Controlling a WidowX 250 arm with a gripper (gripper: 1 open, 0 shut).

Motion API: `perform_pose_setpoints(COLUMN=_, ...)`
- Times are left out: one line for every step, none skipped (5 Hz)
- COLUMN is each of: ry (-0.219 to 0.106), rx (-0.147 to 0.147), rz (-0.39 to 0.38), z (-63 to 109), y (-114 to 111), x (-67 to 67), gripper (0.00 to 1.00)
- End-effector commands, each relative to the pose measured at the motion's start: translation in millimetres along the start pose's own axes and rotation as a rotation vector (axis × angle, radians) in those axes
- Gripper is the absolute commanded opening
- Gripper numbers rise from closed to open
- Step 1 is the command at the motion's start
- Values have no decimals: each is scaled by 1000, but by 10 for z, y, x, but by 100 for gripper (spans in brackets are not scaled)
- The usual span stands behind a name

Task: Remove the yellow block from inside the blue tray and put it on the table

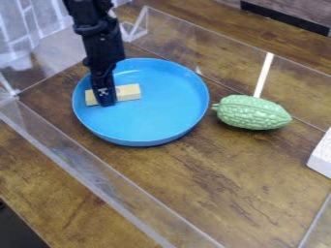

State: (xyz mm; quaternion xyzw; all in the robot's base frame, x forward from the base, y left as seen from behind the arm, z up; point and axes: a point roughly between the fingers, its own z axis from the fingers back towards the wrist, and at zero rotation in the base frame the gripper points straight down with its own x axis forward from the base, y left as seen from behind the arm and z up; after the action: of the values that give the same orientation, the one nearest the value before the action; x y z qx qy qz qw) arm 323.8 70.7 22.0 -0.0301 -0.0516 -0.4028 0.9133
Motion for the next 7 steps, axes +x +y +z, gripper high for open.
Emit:
perform_pose_setpoints(ry=2, rx=32, rz=53, z=62, y=138, x=-142, gripper=0)
perform_pose_setpoints(ry=4, rx=34, rz=25, z=58, y=235, x=-160, gripper=0)
perform_pose_setpoints(ry=5, rx=44, rz=3, z=107, y=365, x=-162, gripper=0)
perform_pose_setpoints(ry=2, rx=45, rz=-36, z=85, y=361, x=-60, gripper=0)
perform_pose_setpoints(ry=1, rx=46, rz=-78, z=64, y=361, x=46, gripper=0)
perform_pose_setpoints(ry=4, rx=57, rz=-58, z=155, y=351, x=72, gripper=0)
perform_pose_setpoints(ry=4, rx=59, rz=-107, z=182, y=347, x=169, gripper=0)
